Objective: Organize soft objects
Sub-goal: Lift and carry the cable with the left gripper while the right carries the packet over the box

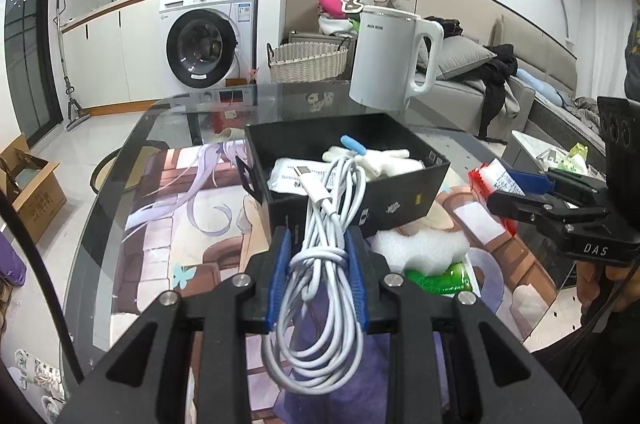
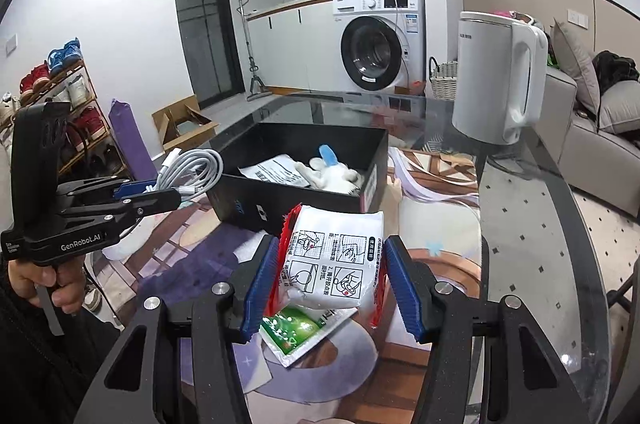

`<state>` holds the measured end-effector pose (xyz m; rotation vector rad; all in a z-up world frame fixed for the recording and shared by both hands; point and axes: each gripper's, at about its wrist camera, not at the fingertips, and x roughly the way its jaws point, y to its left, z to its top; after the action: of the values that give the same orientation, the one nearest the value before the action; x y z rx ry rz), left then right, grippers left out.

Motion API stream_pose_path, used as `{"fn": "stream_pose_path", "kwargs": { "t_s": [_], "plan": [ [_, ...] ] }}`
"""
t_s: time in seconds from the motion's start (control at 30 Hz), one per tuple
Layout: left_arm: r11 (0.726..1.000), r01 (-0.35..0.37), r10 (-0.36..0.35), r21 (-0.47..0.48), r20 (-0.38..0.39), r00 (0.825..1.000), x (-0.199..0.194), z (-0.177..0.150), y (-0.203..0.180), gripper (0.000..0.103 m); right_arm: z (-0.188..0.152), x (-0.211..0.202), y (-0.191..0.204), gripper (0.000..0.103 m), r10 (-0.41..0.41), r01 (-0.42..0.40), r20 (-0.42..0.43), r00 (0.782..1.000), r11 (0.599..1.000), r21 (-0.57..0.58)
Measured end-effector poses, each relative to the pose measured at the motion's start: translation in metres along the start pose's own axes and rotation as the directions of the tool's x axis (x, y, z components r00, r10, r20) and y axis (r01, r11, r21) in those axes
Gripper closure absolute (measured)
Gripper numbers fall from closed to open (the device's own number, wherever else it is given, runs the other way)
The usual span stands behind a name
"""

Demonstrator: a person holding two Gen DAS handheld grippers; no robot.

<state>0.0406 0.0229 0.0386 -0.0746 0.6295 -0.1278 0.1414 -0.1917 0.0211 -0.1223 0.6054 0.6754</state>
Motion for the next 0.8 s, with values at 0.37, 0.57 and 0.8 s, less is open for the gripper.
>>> {"fn": "stream_pose_path", "kwargs": {
  "t_s": [0.37, 0.57, 0.8],
  "plan": [
    [1.000, 0.013, -0.013, -0.011, 0.042, 0.999, 0.000, 0.012, -0.003, 0.077, 0.012, 0.006, 0.009, 0.048, 0.021, -0.021, 0.014, 1.000, 1.000, -0.016],
    [1.000, 0.016, -0.016, -0.011, 0.057, 0.998, 0.005, 0.026, -0.006, 0.077, 0.022, 0.014, 0.010, 0.048, 0.026, -0.026, 0.026, 0.999, 1.000, -0.017],
    [0.999, 0.019, -0.017, -0.031, 0.067, 0.998, 0.014, 0.042, 0.000, 0.077, 0.045, 0.025, 0.010, 0.048, 0.039, -0.039, 0.049, 0.998, 0.999, -0.004]
  ]
}}
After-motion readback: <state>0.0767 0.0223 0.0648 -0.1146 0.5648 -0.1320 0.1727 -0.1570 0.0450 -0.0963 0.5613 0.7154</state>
